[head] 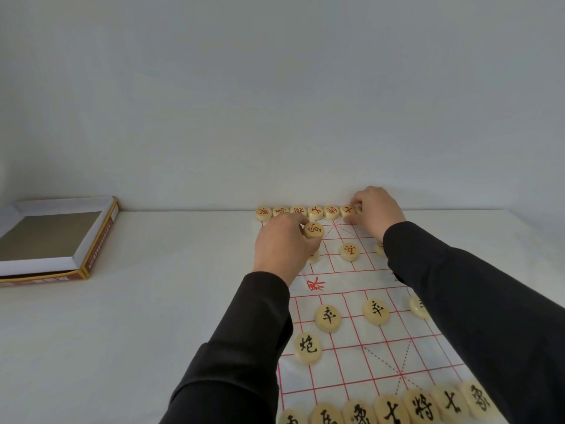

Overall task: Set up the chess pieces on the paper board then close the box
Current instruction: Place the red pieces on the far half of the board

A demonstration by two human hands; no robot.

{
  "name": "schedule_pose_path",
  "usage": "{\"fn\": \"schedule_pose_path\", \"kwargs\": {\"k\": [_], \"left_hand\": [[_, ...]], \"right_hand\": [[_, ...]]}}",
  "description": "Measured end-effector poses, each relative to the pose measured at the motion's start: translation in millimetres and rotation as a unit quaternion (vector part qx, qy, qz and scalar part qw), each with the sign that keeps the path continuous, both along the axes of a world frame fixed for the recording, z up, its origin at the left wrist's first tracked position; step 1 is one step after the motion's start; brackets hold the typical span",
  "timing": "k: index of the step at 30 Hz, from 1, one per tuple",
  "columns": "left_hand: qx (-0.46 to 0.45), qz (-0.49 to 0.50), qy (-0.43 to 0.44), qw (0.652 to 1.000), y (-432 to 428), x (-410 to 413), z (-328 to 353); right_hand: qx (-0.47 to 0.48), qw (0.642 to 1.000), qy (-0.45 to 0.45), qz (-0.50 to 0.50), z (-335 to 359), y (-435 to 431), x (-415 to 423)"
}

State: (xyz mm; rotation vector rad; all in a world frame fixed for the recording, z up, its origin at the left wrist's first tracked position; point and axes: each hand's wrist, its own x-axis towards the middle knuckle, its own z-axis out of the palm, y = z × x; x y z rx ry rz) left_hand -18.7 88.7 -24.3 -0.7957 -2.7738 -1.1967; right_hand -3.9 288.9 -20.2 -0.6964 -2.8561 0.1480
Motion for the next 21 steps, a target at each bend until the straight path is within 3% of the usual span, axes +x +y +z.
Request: {"fn": "schedule_pose_path", "kwargs": {"k": [3, 5, 8, 10, 21], "left_hand": [[0.019, -0.010, 0.012, 1.000, -5.7, -2.4, 1.7], [0.035, -0.020, 0.027, 0.999, -7.4, -3.1, 3.7], [0.039, -0.038, 0.053, 0.997, -7.8, -2.0, 6.8], [0.041, -0.047, 0.072, 0.995, -8.0, -1.2, 8.0], [0.054, -0.102, 0.090, 0.989, -6.5, 1.4, 7.0]], "right_hand": [[-0.044, 0.998, 0.048, 0.005, 8.1, -10.7, 6.3], [-0.158, 0.985, 0.065, 0.006, 18.5, -21.4, 12.8], [-0.382, 0.924, 0.010, 0.013, 35.2, -35.6, 27.1], [-0.473, 0.881, -0.011, 0.019, 40.6, -39.0, 34.4], [-0.568, 0.821, -0.060, -0.009, 47.4, -48.9, 36.1]]}}
